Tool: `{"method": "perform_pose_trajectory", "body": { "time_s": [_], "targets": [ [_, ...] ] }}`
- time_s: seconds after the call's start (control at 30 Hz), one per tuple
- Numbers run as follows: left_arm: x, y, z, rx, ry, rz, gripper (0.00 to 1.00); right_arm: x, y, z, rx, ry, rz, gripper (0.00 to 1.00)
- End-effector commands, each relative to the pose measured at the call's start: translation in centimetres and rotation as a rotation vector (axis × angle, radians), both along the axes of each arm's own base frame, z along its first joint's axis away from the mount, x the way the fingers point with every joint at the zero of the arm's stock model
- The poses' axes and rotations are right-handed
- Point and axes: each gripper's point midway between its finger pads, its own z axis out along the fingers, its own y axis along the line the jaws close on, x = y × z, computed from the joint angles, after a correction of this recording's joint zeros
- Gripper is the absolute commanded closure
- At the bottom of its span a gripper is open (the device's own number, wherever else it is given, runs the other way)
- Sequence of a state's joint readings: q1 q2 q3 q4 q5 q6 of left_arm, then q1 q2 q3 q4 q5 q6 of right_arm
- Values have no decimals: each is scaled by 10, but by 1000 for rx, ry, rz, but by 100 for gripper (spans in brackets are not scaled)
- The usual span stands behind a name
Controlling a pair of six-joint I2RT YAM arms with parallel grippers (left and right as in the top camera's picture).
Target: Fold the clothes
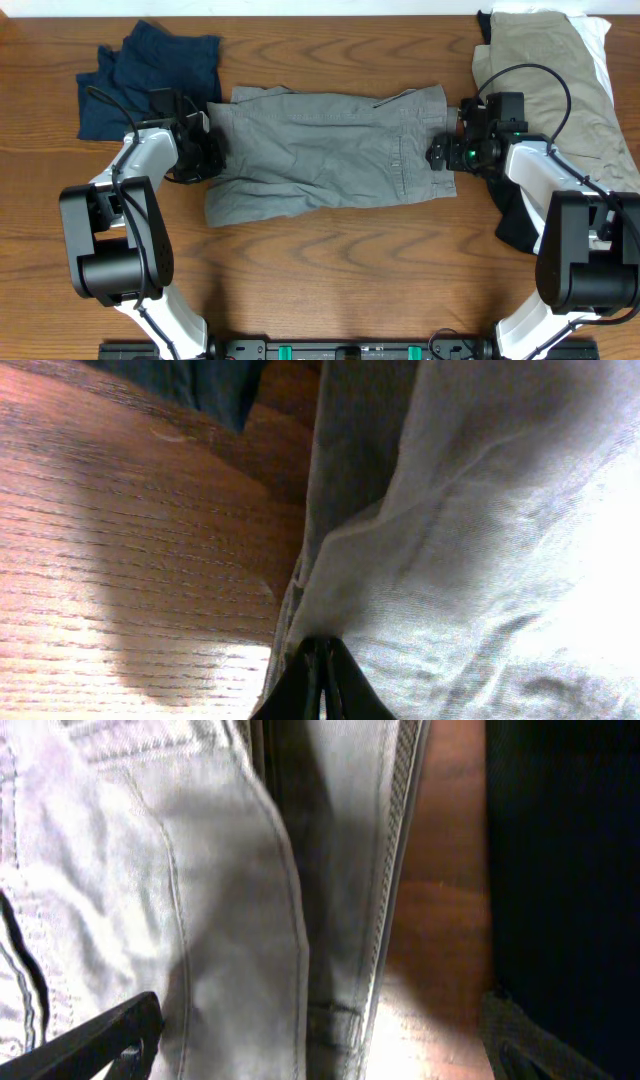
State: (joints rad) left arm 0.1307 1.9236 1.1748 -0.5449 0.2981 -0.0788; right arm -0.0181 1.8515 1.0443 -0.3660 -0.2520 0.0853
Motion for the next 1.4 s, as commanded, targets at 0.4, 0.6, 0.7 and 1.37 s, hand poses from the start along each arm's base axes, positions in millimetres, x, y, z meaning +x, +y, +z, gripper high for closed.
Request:
{"method": "perform_pose_trajectory", "body": {
  "time_s": [0.4, 0.6, 0.7, 1.37],
  "targets": [
    [-5, 3, -5, 17, 32, 14, 94, 5, 32, -73, 110, 46, 12, 11],
    [-6, 3, -5, 16, 37, 15, 94, -8, 48, -89, 121, 104, 44, 45],
    [-6, 3, -5, 15, 37, 16, 94, -11, 48, -90, 121, 119, 44, 74],
    [-17, -9, -6, 11, 83, -13, 94, 6, -23, 31, 109, -32, -2, 99]
  ]
}}
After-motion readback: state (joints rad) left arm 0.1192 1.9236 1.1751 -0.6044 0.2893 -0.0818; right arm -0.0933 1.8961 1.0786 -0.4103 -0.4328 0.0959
